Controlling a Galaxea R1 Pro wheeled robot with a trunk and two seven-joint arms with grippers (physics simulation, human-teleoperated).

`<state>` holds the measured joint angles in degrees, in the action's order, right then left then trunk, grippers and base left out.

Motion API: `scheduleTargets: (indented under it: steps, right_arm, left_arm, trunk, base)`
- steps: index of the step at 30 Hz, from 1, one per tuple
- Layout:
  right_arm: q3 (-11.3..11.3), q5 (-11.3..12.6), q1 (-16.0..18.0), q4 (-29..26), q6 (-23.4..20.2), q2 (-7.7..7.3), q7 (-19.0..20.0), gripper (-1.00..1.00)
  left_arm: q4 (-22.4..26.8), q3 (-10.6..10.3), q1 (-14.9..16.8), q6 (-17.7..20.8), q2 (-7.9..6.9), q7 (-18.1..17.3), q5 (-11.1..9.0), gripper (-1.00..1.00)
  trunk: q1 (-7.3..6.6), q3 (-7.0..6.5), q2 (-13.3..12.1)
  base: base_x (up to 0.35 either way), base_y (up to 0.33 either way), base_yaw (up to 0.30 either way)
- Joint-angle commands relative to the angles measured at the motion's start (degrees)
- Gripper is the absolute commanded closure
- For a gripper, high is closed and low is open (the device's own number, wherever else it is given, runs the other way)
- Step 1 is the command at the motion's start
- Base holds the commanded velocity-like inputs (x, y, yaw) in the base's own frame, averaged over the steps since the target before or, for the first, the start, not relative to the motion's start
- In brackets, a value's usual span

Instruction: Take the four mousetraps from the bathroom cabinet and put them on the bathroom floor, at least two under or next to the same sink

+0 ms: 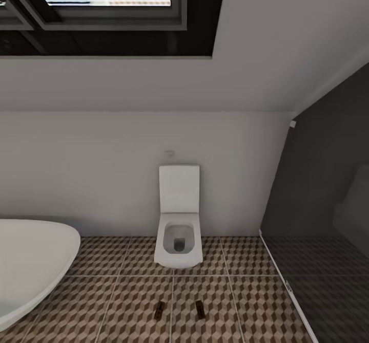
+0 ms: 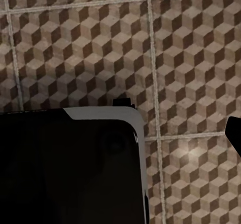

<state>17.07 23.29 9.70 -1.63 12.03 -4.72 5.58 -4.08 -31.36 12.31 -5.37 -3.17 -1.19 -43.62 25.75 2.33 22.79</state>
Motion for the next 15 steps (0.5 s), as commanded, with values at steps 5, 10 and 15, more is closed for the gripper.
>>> scheduleTargets:
  steps: [5, 10, 15]
  right_arm:
    - [0.3, 0.6, 0.1, -0.1, 0.3, 0.06, 0.3, -1.0]
    - [0.3, 0.7, 0.1, -0.2, 0.3, 0.12, 0.3, -1.0]
    - [0.3, 0.7, 0.1, -0.2, 0.2, 0.22, 0.5, -1.0]
  left_arm:
    - [-0.1, -0.4, 0.1, -0.3, -0.02, -0.1, -0.3, -1.0]
    - [-0.2, -0.5, 0.1, -0.3, 0.0, -0.1, -0.3, -1.0]
    - [-0.3, -0.5, 0.1, 0.2, 0.0, 0.1, -0.3, -1.0]
  trunk:
    - [0.03, 0.13, 0.1]
    - [0.03, 0.13, 0.1]
    - [0.03, 0.13, 0.1]
  base:
    - [0.0, 0.0, 0.0]
    - [0.0, 0.0, 0.0]
    - [0.0, 0.0, 0.0]
